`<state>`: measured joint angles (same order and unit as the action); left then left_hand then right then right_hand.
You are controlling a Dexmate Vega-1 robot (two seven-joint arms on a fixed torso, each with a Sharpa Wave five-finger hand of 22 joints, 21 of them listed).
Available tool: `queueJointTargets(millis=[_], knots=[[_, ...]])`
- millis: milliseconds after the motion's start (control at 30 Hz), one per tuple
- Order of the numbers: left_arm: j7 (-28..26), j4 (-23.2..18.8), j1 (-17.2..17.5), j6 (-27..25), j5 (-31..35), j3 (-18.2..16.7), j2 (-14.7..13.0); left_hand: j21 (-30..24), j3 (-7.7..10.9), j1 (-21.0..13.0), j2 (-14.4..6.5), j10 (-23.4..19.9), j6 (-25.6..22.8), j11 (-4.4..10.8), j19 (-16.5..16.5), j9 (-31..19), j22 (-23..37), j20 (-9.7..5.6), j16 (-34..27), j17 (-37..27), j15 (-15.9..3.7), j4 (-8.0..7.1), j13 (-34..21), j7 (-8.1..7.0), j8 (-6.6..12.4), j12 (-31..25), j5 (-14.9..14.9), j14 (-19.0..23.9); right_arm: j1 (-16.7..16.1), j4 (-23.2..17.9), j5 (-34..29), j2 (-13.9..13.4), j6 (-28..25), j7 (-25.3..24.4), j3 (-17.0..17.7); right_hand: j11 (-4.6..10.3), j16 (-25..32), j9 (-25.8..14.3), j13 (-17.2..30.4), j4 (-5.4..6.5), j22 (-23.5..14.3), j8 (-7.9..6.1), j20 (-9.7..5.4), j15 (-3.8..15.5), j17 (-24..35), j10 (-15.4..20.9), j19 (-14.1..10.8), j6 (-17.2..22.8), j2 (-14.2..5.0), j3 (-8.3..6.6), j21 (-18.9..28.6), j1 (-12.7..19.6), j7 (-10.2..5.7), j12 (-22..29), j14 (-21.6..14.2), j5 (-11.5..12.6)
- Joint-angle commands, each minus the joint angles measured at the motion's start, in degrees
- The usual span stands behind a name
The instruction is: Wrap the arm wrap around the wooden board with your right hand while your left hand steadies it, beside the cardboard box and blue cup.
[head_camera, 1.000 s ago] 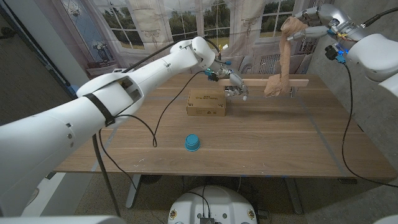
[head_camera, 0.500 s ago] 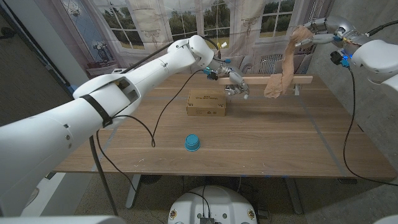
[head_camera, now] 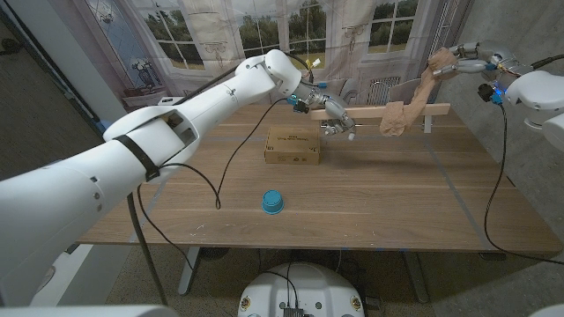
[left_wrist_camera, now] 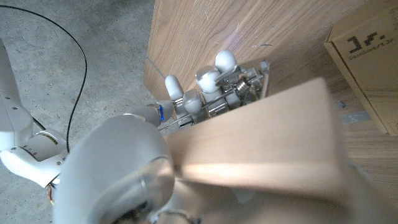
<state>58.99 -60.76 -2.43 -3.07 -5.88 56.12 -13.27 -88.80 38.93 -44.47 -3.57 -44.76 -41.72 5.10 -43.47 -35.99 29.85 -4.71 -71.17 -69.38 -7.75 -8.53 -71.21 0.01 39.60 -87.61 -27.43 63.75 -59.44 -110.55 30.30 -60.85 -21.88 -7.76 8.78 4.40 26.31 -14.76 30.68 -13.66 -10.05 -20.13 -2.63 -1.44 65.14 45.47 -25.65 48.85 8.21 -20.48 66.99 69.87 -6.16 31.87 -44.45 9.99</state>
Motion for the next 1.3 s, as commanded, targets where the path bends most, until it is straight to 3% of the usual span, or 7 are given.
queueJointTargets(millis=[33,600,800,1300], knots=[[1.00,-0.75,0.77,0.50,-2.10,-1.00,-0.72,-0.31,-0.11,-0.70,-0.27,-0.85,-0.66,0.51,0.04,-0.12,0.07,-4.79,-0.08,-0.14,-4.00,-0.05,-0.20,0.05,0.05,-2.66,0.07,4.49,-1.21,6.92,4.82,1.86,-0.39,0.57,0.25,-1.13,0.19,-0.06,0.16,4.33,-0.08,0.02,-3.62,14.65,0.27,11.79,0.03,13.46,-10.19,-3.85,0.28,8.60,4.37,0.08,-22.41,0.29],[2.14,4.66,0.28,4.35,-3.92,-2.36,1.13,-0.29,-0.13,-0.75,-0.30,-0.87,-0.69,0.53,0.07,-0.06,0.09,-4.83,-0.31,-0.32,-4.02,-0.08,-0.20,0.02,-0.06,-2.67,0.02,4.49,-3.16,14.01,7.90,5.65,4.29,1.65,-1.66,-1.71,0.02,0.10,-0.16,4.11,-0.07,0.47,-3.34,14.66,0.35,12.29,-0.02,13.95,-10.17,-3.50,0.60,9.10,4.91,-0.18,-22.74,0.24],[2.74,8.14,-0.49,5.85,-4.08,-2.59,2.54,-0.35,-0.15,-0.76,-0.31,-0.86,-0.68,0.53,0.09,-0.30,0.17,-4.77,-0.32,-0.29,-4.01,-0.08,-0.21,0.04,0.05,-2.66,0.01,4.44,-2.67,16.81,7.93,6.92,5.69,2.45,-3.98,-2.08,0.05,0.14,-0.10,4.07,-0.07,0.69,-3.23,14.65,0.42,12.48,-0.05,13.95,-10.19,-3.42,0.70,9.31,5.12,-0.16,-22.96,0.24],[1.58,11.98,-0.79,7.03,-4.04,-4.07,3.61,-0.43,-0.18,-0.77,-0.35,-0.94,-0.71,0.42,0.05,-0.39,0.24,-4.82,-0.33,-0.27,-4.01,-0.10,-0.21,0.16,0.07,-2.68,0.00,4.51,-2.63,21.16,8.05,9.73,9.25,4.12,-7.16,-2.14,0.02,0.20,0.02,3.94,-0.03,1.00,-2.93,14.63,0.64,12.85,-0.18,14.35,-9.90,-3.33,0.89,9.74,5.46,-0.18,-23.22,0.26]])
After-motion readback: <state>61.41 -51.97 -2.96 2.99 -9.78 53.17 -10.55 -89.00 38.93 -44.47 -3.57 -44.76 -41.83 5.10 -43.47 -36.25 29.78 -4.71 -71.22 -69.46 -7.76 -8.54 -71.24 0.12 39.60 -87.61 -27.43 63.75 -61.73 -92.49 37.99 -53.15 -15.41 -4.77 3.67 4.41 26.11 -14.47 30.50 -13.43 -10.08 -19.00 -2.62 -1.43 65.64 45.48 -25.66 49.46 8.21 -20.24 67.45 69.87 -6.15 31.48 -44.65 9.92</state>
